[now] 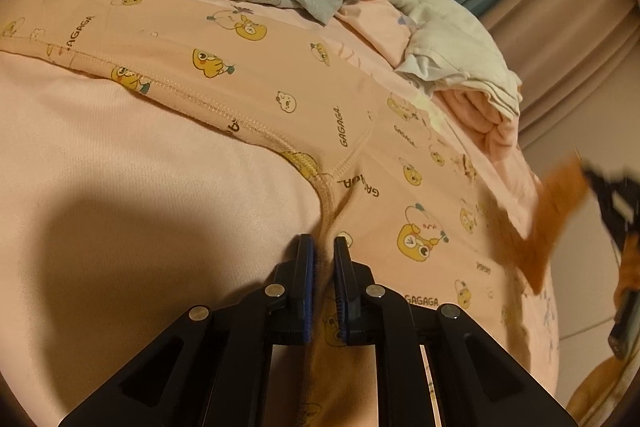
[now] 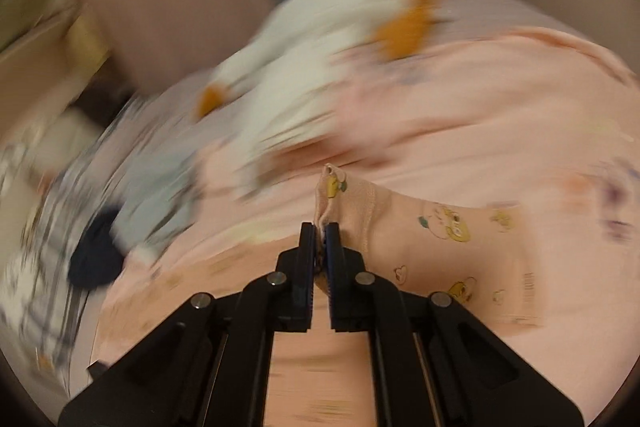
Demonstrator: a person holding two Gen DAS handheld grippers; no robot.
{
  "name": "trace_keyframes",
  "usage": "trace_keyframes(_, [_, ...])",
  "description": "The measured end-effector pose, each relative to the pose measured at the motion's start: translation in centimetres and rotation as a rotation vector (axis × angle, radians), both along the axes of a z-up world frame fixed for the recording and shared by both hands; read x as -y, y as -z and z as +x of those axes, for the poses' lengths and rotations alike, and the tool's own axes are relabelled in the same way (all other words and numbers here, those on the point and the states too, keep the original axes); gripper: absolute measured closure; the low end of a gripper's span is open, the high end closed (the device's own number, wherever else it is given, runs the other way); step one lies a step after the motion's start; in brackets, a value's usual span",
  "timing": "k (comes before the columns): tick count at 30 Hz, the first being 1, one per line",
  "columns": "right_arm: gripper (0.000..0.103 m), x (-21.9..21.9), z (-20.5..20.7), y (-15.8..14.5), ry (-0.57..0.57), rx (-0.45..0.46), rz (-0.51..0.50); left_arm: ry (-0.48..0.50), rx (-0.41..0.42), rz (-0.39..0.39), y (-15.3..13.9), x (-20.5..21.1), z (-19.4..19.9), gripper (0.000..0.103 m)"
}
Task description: Fold small clothes
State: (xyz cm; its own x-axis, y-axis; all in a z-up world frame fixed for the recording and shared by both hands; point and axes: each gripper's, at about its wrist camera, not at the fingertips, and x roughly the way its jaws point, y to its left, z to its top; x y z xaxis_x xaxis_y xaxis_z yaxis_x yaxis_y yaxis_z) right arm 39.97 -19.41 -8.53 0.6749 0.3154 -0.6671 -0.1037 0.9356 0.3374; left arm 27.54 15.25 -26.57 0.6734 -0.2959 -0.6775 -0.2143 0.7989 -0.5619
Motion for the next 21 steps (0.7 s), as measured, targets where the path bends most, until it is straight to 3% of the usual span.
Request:
trace_keyframes(3, [0.096, -10.5, 0.7, 3.1, -0.167, -0.049, -0.012, 0.001, 0.001, -0.002, 0.0, 0.0, 0.0, 0.090])
trace_keyframes(5, [0.093, -15.3, 1.2, 5.9, -0.226, -0.104, -0.093, 0.002, 0.005, -0.010, 0.1, -0.2, 0.0, 0.090])
trace_keyframes(7, [0.061, -18.0, 1.8, 8.7, -0.291, -0.207, -0.148, 0.003, 0.009, -0.013, 0.1, -0.3, -0.2, 0.089])
trace_keyframes(8, [0.058, -18.4, 1.7, 9.6, -0.324, -0.263, -0.150, 0.004, 0.010, -0.012, 0.1, -0.3, -0.2, 0.089])
trace_keyframes(9, [0.058, -18.1, 1.3, 9.8, -0.336, -0.278, -0.149, 0.007, 0.015, -0.011, 0.0, -0.2, -0.2, 0.089])
trace_keyframes(11, [0.054, -16.1, 0.1, 8.5, -0.316, -0.218, -0.177, 0.012, 0.025, -0.020, 0.0, -0.2, -0.3, 0.089])
trace_keyframes(14, [0.024, -9.8, -2.7, 4.6, -0.255, -0.052, -0.250, 0.010, 0.032, -0.058, 0.1, -0.6, -0.4, 0.089])
trace_keyframes(15, [0.010, -7.2, -3.8, 3.5, -0.220, 0.004, -0.278, 0.008, 0.035, -0.077, 0.2, -0.8, -0.5, 0.089])
trace_keyframes(16, [0.004, -5.3, -4.3, 2.9, -0.177, 0.040, -0.311, 0.007, 0.036, -0.085, 0.2, -0.9, -0.5, 0.089])
trace_keyframes(19, [0.005, 2.2, -6.9, 2.5, 0.030, 0.149, -0.370, 0.005, 0.034, -0.058, -0.1, -0.4, -0.3, 0.089])
trace_keyframes(21, [0.012, 7.4, -7.8, 4.0, 0.078, 0.173, -0.233, 0.003, 0.032, -0.010, -0.4, 0.2, -0.3, 0.089])
